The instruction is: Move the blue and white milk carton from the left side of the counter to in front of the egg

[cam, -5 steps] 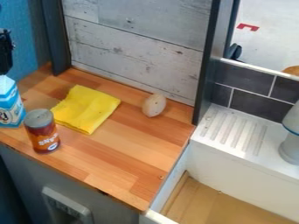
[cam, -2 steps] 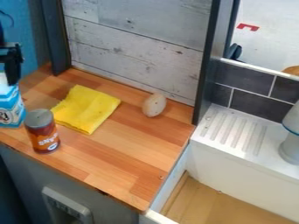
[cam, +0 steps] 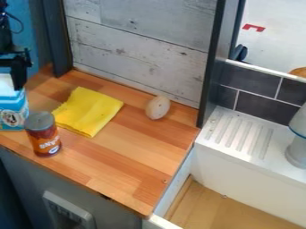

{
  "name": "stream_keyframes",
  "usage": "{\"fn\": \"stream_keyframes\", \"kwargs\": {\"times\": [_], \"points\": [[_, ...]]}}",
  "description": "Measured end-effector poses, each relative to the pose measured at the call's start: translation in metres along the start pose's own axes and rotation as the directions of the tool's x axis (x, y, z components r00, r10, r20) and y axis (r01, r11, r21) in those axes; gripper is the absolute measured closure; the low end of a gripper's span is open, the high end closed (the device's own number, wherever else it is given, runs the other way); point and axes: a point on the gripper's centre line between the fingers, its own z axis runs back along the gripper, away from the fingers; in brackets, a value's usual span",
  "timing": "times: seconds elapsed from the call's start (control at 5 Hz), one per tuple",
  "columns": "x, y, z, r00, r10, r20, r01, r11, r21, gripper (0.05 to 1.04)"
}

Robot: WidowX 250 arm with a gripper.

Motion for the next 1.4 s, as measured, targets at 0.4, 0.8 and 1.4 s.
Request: {"fn": "stream_keyframes", "kwargs": {"times": [0.4, 0.8, 1.4], "points": [[-0.011, 0.0, 0.033, 0.999, -0.034, 0.042, 0.032, 0.998, 0.052, 0.263], [-0.039, -0.08, 0.075, 0.921, -0.328, 0.21, 0.329, 0.944, 0.033, 0.263], [-0.074, -0.229, 0.06, 0.709, -0.682, 0.181, 0.695, 0.719, -0.012, 0.263]]}}
